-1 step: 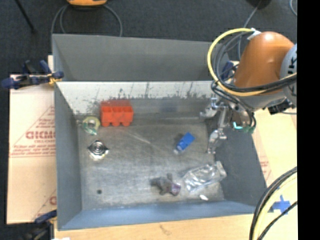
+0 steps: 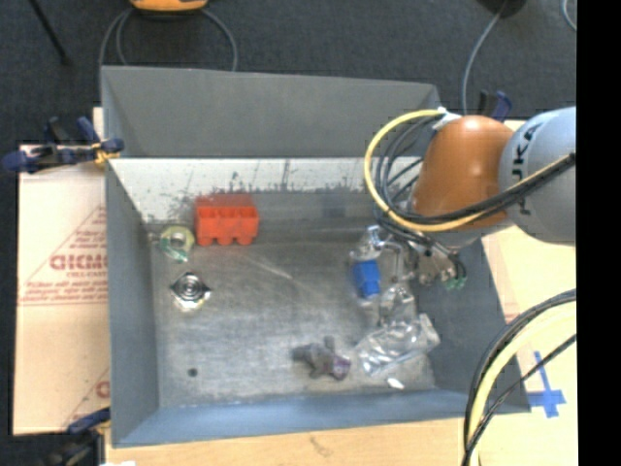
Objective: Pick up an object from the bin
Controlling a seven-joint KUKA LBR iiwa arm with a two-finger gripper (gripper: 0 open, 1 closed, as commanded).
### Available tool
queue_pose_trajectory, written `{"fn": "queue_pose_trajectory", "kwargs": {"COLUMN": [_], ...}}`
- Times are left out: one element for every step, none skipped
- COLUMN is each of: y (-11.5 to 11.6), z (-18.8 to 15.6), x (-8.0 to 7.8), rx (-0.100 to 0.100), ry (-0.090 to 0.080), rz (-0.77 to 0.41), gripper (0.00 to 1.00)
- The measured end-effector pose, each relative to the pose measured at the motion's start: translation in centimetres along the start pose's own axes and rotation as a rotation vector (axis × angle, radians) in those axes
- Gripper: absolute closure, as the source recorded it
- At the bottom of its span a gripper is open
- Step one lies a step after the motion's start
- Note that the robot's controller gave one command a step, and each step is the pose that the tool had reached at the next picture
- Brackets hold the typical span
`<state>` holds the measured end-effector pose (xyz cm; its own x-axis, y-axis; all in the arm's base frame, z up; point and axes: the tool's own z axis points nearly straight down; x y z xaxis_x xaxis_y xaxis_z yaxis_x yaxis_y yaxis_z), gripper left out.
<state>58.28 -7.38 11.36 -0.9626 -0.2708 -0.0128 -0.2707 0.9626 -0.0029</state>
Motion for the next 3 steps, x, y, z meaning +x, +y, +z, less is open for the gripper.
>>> {"fn": "queue_pose_trajectory", "kwargs": {"y": [-6.2,-1.6,-1.6], "z": [2.4,1.1,1.1], "x": [-4.7,-1.0,-1.1], "rx": [0.001,-0.007,-0.008], "ry": [0.004,0.009,0.007], "rz": [-0.461,-0.741,-0.736], "gripper": [0.0,0.0,1.0]}}
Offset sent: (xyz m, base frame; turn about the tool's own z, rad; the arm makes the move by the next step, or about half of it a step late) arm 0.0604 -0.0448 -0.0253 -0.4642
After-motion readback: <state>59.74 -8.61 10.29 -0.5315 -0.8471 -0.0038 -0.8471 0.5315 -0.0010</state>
